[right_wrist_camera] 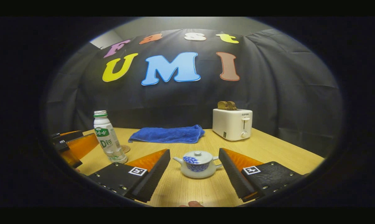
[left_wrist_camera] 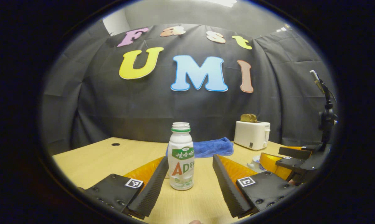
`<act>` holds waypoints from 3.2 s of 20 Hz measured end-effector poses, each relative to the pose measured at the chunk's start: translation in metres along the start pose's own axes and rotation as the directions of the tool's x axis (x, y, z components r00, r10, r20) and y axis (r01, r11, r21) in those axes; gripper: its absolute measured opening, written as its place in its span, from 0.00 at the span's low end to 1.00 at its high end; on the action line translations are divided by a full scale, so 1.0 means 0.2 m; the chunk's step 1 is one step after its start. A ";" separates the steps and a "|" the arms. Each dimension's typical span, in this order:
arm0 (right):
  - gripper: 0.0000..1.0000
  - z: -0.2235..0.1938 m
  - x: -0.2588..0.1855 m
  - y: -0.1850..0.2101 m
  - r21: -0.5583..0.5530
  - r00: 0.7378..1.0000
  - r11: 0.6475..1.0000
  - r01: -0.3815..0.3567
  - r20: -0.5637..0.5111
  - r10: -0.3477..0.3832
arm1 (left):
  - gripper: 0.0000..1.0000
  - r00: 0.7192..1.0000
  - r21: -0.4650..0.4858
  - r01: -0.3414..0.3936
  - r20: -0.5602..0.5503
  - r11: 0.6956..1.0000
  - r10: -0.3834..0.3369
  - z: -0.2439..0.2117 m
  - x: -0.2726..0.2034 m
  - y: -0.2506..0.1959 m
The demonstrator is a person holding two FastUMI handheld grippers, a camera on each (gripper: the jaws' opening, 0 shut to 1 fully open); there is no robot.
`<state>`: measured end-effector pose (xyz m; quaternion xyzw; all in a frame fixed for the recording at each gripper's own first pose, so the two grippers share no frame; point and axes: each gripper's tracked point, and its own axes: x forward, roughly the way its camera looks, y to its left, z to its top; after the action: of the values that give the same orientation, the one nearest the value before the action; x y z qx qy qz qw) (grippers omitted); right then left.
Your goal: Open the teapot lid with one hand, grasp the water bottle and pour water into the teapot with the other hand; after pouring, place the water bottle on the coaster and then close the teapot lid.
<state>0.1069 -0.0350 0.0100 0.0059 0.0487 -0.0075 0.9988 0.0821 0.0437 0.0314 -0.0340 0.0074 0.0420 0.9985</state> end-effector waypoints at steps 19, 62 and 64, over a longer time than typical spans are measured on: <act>0.00 -0.04 0.23 -0.05 -0.099 0.995 0.992 0.074 -0.054 -0.079 | 0.94 0.998 0.018 0.050 -0.037 0.999 -0.050 -0.07 0.03 0.03; 0.07 -0.03 -0.49 -0.06 -0.060 0.999 0.997 -0.040 0.024 0.041 | 0.73 0.989 0.224 0.084 -0.139 0.971 -0.053 -0.12 0.26 -0.01; 0.07 -0.03 -0.58 -0.07 -0.068 0.998 0.996 -0.052 0.036 0.055 | 0.74 0.988 0.284 0.105 -0.137 0.953 -0.068 -0.11 0.26 -0.05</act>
<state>-0.0083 -0.0462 0.0152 -0.0265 0.0297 0.0208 0.9990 0.1349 0.0366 0.0088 0.1100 0.0746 -0.0056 0.9911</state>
